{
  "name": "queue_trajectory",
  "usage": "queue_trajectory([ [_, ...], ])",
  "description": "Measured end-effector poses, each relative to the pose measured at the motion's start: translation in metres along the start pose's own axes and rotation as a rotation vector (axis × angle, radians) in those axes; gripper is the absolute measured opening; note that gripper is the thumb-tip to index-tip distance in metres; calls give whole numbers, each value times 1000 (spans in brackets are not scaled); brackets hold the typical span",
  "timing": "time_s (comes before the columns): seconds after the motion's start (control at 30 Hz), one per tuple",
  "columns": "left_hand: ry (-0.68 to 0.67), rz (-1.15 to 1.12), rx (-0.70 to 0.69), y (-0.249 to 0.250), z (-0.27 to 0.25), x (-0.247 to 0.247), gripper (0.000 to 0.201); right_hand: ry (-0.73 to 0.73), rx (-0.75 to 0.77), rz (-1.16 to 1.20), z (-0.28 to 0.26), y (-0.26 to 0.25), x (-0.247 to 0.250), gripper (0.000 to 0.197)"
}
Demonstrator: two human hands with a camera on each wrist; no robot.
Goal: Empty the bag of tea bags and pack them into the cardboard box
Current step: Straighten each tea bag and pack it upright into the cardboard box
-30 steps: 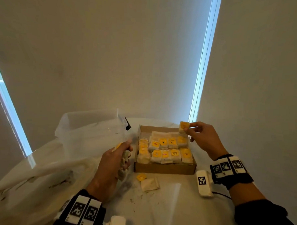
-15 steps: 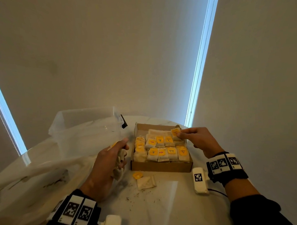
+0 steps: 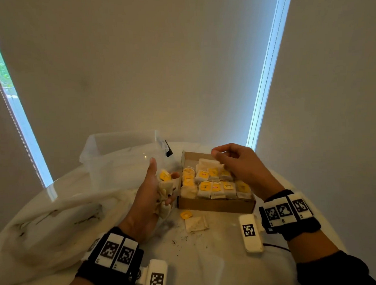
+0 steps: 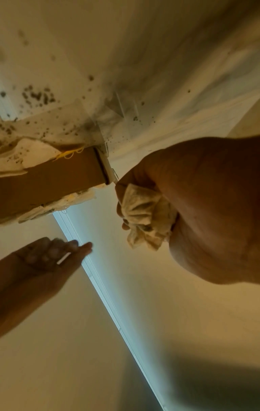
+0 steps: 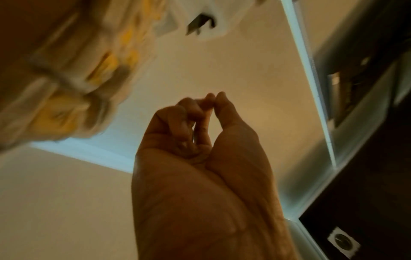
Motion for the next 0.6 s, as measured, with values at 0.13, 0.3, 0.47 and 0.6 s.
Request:
queue_trajectory([
  [0.13,1,-43,-31,4,-9,-9,73,-209,77,-83,-25,-20,-48,20],
  [0.3,7,-91,-8,6,-11,-9,54,-198,70,-104,-39,-13,-70,29],
  [0.47,-46,-20,-5,-1,-6,-9,54,-219,-48,6,-41,-6,-71,37],
  [0.6,-114,30,4,-3,-6,-8,58,-184,-27,92,-45,-5,-72,22],
])
Point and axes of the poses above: each hand's wrist, its own z-axis towards the middle knuckle, its own x-axis out of the back of the hand, y = z × x, the point moved 1 cm from there along z, towards the middle knuckle
